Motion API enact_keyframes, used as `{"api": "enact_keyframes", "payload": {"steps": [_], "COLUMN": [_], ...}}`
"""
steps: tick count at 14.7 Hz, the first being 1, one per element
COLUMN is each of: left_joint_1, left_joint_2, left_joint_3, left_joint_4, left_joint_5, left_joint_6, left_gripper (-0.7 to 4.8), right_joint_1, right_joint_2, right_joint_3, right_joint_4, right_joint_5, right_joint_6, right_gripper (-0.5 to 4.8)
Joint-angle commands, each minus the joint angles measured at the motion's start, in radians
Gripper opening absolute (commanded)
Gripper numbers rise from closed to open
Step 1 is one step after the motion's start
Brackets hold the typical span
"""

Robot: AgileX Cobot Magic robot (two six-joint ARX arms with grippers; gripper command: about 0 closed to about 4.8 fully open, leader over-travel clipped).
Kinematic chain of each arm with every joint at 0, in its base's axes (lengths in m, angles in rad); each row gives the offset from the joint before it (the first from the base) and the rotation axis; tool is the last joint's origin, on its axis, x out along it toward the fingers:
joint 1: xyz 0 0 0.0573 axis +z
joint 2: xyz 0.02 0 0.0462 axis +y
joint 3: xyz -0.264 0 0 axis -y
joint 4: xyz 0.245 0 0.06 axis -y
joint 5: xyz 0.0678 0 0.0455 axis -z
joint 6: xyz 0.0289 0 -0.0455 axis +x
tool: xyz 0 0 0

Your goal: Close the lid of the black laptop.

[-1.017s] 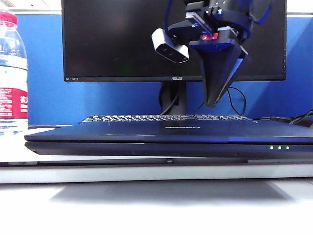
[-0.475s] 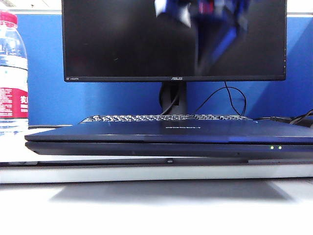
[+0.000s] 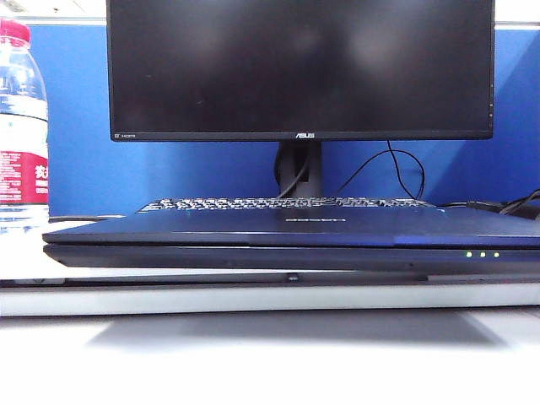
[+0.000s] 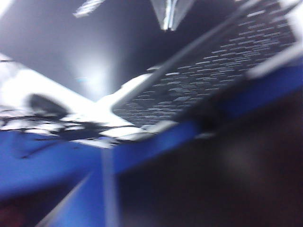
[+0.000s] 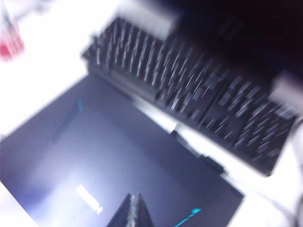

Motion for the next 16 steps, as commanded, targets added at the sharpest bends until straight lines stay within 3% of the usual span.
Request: {"api": "enact_keyframes", "payload": {"steps": [1,5,7,9,11,16], "left_joint_1": [-0.002,-0.003,-0.003,-0.003,-0.004,-0.004], "left_joint_2": [-0.128,-0.409,-0.572,-0.629,-0.639,-0.639], "left_joint_3": [0.003,0.003,0.002,0.002,-0.003,-0.015], "left_joint_4": [-0.115,-0.319,-0.467,-0.528,-0.611,-0.61], "left_joint_5": [-0.022,-0.01,0.101,0.157,0.174,0.217], "left_joint_6": [0.002,-0.085,-0.164,-0.179,-0.192,-0.232], "left_gripper": [0.18,0.17,0.17,0.18,0.18,0.18], "right_joint_1": [0.001,0.002,0.002,0.002,0.001,0.0], "right_joint_2": [-0.15,-0.345,-0.476,-0.581,-0.797,-1.1], "right_joint_3": [0.001,-0.004,-0.087,-0.203,-0.449,-0.731], "right_joint_4": [0.02,-0.027,-0.058,-0.031,0.083,0.25], "right_joint_5": [0.006,-0.044,-0.088,-0.138,-0.205,-0.196], "right_joint_6": [0.004,0.008,0.019,0.053,0.112,0.123], "right_gripper": [-0.06,-0.06,-0.06,-0.06,-0.06,-0.06]}}
